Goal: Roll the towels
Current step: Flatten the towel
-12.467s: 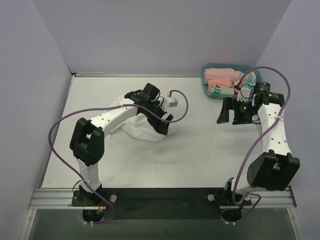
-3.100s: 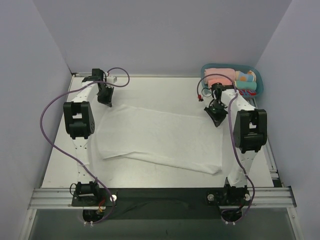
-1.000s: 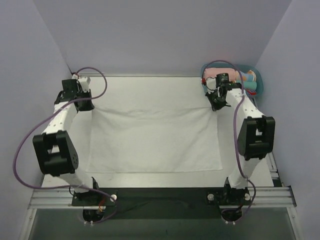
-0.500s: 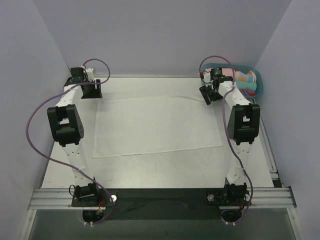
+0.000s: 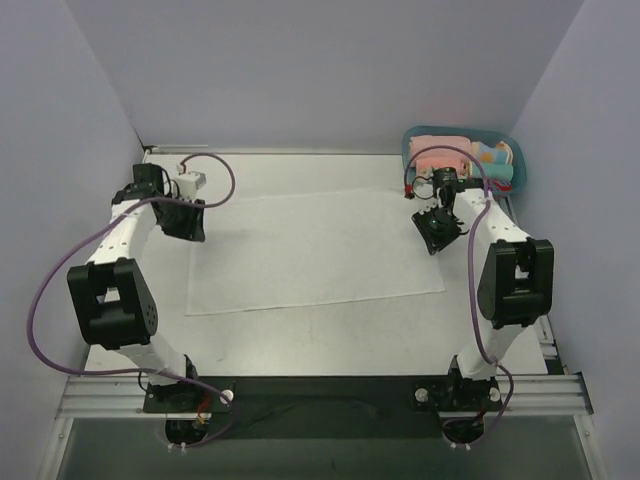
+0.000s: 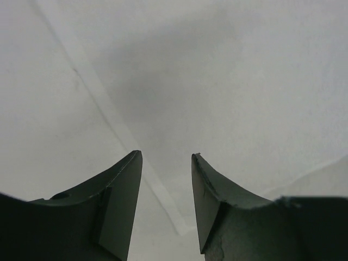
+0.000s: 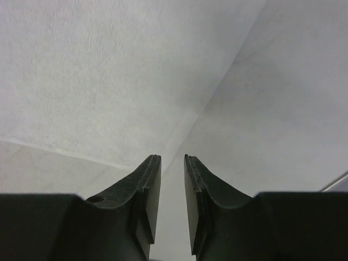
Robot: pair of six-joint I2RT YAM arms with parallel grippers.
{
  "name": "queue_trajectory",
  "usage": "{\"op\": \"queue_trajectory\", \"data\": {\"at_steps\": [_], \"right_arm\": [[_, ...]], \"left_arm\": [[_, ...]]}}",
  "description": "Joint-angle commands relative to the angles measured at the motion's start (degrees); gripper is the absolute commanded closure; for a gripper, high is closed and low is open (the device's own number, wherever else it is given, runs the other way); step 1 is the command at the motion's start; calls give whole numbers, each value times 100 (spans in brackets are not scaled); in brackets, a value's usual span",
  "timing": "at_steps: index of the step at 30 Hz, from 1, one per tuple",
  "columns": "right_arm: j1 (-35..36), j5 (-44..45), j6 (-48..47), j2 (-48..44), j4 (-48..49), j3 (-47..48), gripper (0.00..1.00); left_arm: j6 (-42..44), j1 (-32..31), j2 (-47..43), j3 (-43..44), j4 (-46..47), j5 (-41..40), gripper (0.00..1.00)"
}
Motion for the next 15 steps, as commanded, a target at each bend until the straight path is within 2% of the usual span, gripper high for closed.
{"op": "queue_trajectory", "data": {"at_steps": [1, 7, 10, 15], "right_arm": [[63, -108, -89, 217, -474, -391, 76], [168, 137, -168, 577, -491, -839, 85], [308, 243, -230, 560, -500, -1147, 87], [441, 340, -203, 429, -711, -1499, 90]], "left_arm": [[799, -93, -311, -793, -719, 402, 48], [1371, -436, -558, -1866, -913, -212, 56], [1371, -489, -366, -2016, -870, -511, 56], [1204, -594, 56, -1797, -641, -907, 58]]}}
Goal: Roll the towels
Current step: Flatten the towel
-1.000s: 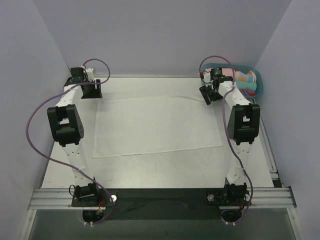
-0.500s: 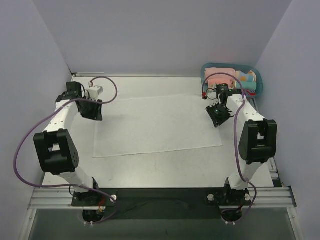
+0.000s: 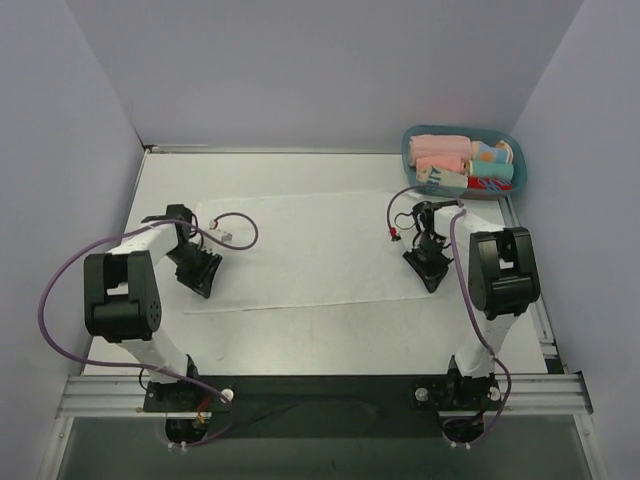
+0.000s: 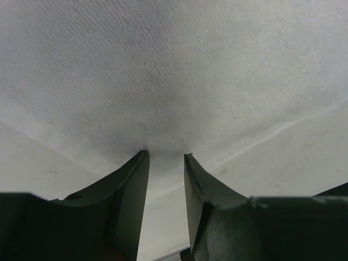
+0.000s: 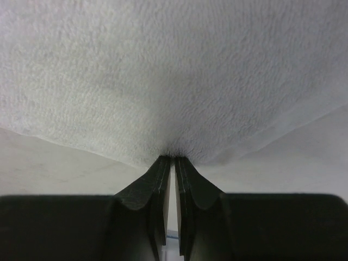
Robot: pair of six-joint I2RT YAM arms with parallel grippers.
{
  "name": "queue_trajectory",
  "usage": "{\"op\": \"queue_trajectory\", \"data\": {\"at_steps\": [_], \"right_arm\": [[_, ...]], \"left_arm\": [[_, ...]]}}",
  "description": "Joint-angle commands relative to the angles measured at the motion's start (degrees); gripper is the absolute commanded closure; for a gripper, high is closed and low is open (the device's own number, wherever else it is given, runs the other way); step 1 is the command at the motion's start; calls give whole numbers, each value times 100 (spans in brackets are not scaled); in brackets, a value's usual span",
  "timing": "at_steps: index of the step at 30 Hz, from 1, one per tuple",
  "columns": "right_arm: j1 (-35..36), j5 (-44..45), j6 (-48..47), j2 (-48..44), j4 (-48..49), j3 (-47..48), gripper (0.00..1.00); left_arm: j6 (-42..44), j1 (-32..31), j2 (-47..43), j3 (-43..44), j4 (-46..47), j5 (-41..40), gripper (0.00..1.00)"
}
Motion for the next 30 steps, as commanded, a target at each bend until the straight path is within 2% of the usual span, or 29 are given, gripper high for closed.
{"op": "queue_trajectory", "data": {"at_steps": [1, 6, 11, 15, 19, 24, 30], "right_arm": [[76, 167, -35, -201, -434, -262, 90], [32, 71, 62, -517, -671, -359, 90], [-135, -157, 237, -1097, -881, -185, 87], [-170, -307, 282, -1318, -1093, -113, 88], [-205, -202, 237, -1002, -918, -227, 90], [-197, -61, 501, -397, -636, -175, 93], [-188, 466, 519, 35, -337, -421, 94]], "left_arm": [[70, -76, 275, 335, 253, -333, 58], [149, -76, 259, 608, 96, -175, 58], [447, 108, -260, 696, -502, 325, 54], [544, 161, -453, 451, -740, 353, 55], [457, 284, -349, 169, -670, 151, 64], [185, 389, -85, -7, -231, -227, 70], [-9, 504, 301, -262, 182, -824, 72]]}}
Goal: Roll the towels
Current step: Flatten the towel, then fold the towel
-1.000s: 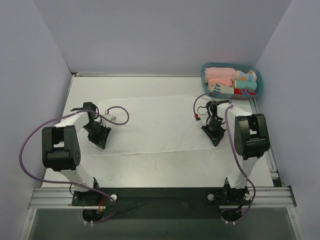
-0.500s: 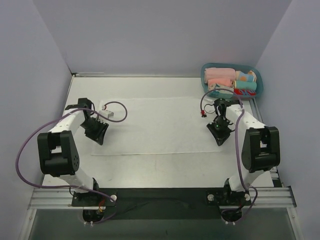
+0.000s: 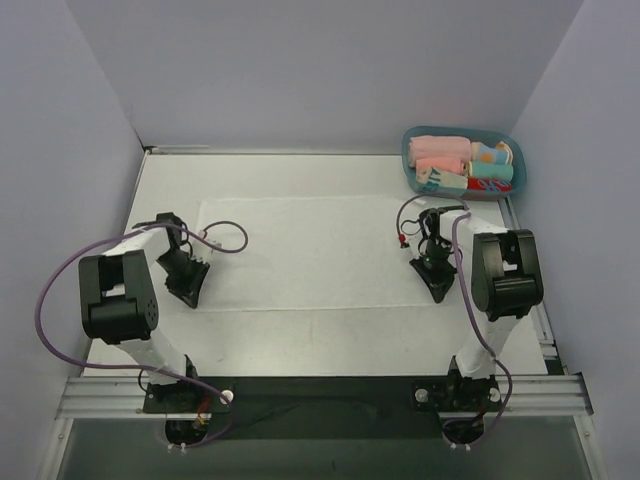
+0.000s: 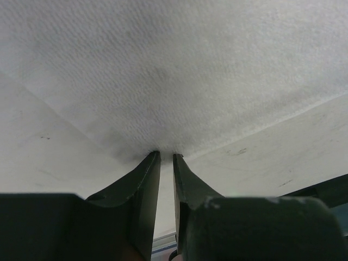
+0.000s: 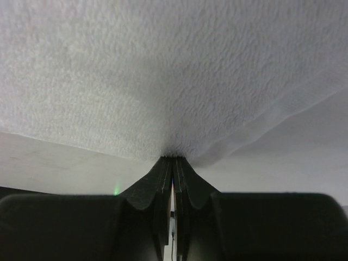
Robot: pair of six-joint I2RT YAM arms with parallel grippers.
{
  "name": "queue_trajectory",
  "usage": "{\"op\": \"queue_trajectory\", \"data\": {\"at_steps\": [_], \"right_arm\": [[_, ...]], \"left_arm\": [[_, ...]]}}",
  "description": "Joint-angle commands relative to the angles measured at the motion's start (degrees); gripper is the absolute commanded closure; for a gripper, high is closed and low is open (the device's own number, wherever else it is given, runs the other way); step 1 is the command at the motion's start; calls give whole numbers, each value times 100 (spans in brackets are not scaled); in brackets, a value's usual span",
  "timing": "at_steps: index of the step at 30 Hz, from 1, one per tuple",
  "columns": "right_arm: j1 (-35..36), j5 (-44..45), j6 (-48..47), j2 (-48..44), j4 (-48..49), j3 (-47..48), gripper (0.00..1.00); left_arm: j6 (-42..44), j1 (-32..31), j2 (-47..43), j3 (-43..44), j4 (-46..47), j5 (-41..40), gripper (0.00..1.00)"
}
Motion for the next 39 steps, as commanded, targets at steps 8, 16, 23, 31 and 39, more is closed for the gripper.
{"op": "queue_trajectory", "data": {"at_steps": [8, 16, 23, 31, 39], "right_arm": [[44, 893, -186, -187, -237, -715, 94], [246, 474, -309, -935, -658, -1183, 90], [-192, -714, -485, -1586, -1239, 352, 52], [-562, -628, -116, -139, -529, 2920, 53], [-501, -469, -414, 1287, 26, 3985, 52]], "left_arm": [[452, 444, 1, -579, 343, -787, 78], [804, 444, -791, -870, -404, -60, 78], [866, 444, -1108, 631, -1108, 1285, 39], [-477, 436, 174, 3084, -178, 1736, 34], [-1533, 427, 1326, 4043, 790, 1217, 26]]}}
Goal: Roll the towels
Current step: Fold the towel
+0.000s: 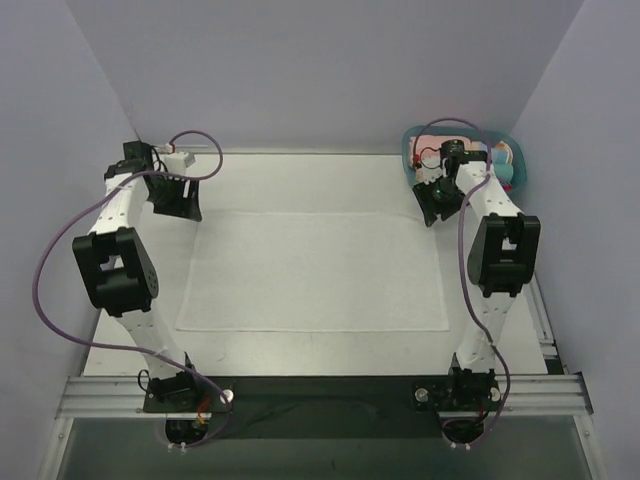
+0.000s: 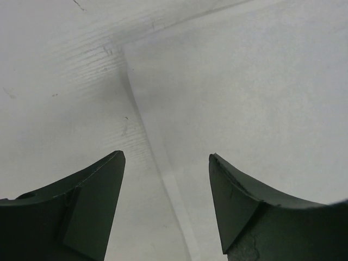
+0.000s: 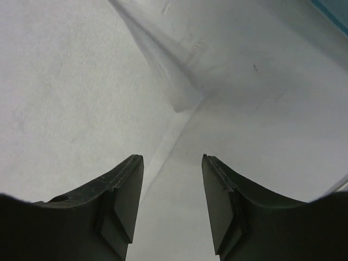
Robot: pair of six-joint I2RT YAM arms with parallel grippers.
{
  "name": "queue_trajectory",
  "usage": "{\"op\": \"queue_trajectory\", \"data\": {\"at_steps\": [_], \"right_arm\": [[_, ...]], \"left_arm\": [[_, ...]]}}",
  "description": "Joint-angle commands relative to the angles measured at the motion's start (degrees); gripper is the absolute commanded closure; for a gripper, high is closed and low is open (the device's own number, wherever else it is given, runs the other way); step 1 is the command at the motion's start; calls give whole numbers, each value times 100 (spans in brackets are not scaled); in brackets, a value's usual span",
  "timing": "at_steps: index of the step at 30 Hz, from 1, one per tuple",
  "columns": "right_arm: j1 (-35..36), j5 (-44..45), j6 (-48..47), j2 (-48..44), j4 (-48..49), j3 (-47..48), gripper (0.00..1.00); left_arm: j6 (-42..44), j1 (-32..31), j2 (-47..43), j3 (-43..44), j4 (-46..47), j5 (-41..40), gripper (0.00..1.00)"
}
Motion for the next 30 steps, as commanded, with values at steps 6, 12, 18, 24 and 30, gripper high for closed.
{"op": "queue_trajectory", "data": {"at_steps": [6, 12, 18, 24, 30], "right_arm": [[267, 463, -398, 546, 412, 232, 46], [478, 1009, -557, 810, 861, 294, 45], [558, 1553, -873, 1109, 949, 399, 51], [540, 1668, -1066, 1083, 976, 391, 64], [531, 1659, -1189, 863, 976, 233, 64]], "left_arm": [[-763, -26, 544, 499, 744, -409, 23], [-789, -61, 738, 578, 831, -514, 23], [-719, -70, 773, 745, 832, -576, 23], [-675, -70, 790, 789, 832, -602, 23], [-711, -96, 1001, 965, 858, -672, 24]]}}
